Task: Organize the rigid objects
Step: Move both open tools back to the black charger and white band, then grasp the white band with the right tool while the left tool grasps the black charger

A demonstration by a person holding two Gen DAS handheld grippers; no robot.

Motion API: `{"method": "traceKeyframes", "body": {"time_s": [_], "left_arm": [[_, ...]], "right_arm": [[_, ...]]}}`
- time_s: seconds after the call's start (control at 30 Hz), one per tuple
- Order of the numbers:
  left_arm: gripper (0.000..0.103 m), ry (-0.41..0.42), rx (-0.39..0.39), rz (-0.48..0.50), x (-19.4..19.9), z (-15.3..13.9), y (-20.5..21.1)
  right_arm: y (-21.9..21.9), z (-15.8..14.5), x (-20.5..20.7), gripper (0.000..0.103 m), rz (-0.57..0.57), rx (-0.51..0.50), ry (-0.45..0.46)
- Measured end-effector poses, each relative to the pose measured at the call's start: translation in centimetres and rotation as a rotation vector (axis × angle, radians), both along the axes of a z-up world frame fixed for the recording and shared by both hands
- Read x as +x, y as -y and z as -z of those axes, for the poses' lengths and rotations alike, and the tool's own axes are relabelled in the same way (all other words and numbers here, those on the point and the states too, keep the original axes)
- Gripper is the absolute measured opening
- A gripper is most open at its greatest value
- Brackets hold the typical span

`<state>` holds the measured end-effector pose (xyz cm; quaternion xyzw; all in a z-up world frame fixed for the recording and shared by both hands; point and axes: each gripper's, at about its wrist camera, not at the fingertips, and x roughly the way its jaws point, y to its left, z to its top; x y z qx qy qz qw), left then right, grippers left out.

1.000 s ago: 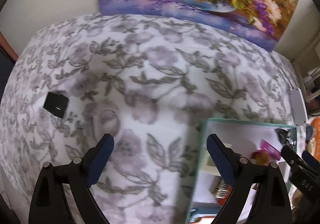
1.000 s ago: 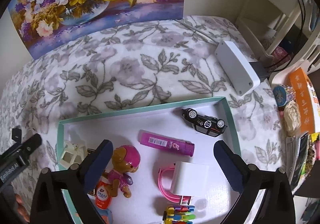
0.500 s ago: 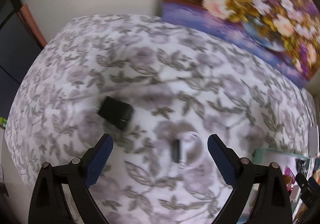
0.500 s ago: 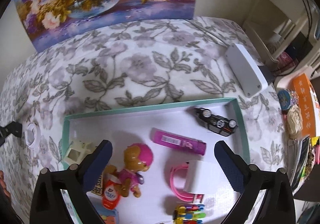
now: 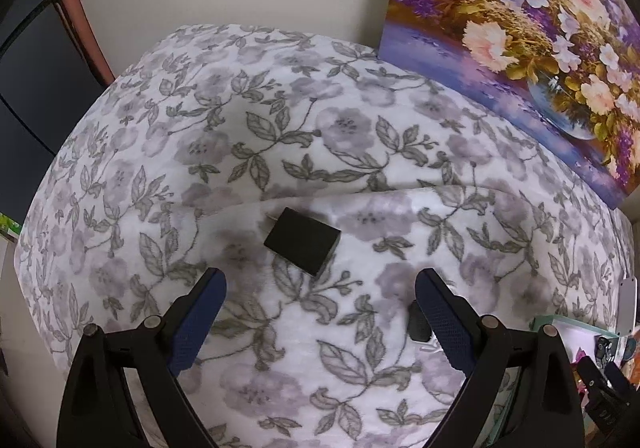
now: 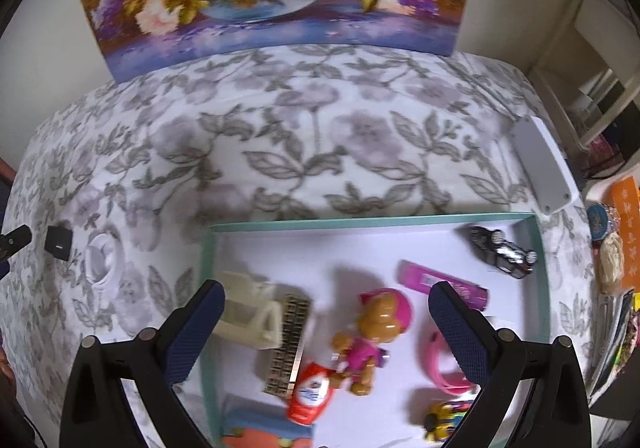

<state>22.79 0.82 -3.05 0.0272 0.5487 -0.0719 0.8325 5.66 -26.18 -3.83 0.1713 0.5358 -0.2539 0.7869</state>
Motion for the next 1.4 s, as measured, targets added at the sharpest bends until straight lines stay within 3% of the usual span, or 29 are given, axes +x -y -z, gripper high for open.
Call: {"method": "traceKeyframes", "body": {"time_s": [0.37, 0.67, 1.13, 1.4], "left_arm": [[0.096, -0.044, -0.036, -0.054, 1.6, 1.6, -3.3], [0.096, -0.118, -0.077, -0.126, 2.6, 4.3, -5.8], [0.096, -0.149, -0.108, -0.141, 3.2, 6.8, -5.9], [0.096, -0.105, -0.122, -0.123, 3.5, 7.5, -4.8]], "right_arm": [[-6.4, 0.1, 4.3, 0.103, -0.103, 0.063, 0.109], [-12.7, 3.3, 7.6, 0.103, -0.222, 0.068, 0.078], [-15.8, 6.5, 9.9, 0.103, -0.291, 0.038, 0.061], [-15.5, 7.6, 10.6, 0.103, -0.289, 0.001, 0.048]]}}
